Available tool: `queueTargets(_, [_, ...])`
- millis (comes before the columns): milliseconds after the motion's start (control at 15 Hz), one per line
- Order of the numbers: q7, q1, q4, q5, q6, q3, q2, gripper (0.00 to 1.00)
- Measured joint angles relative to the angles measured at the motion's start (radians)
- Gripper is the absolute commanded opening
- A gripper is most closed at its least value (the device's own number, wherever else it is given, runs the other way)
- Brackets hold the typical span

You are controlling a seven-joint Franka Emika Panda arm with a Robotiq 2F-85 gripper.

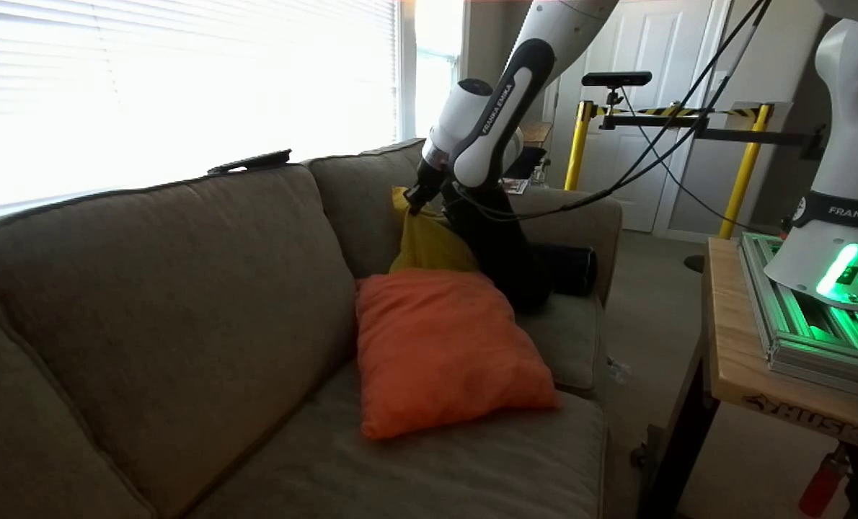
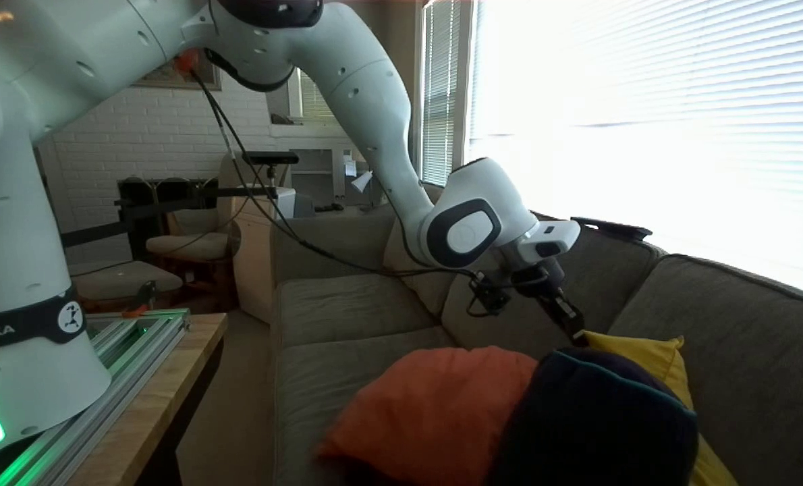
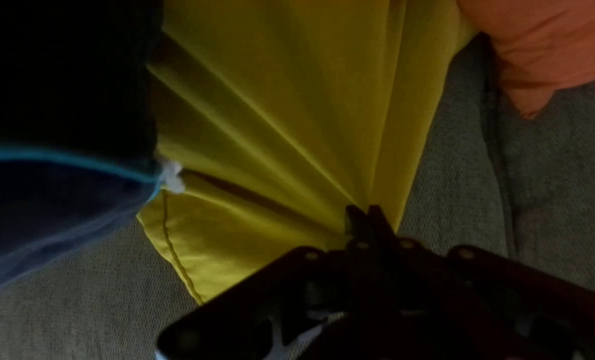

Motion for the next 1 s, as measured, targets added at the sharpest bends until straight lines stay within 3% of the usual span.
queueTargets(400, [-0.019,0.059,-0.146,0.001,0.139,-0.036,-0.145,0.00])
queueTargets(733, [-0.021,0.144,-0.226,0.001,0.208,-0.116,-0.238,0.00])
queueTargets(1000, [-0.021,0.237,-0.250,0.002,0.246,-0.217,-0.277,0.00])
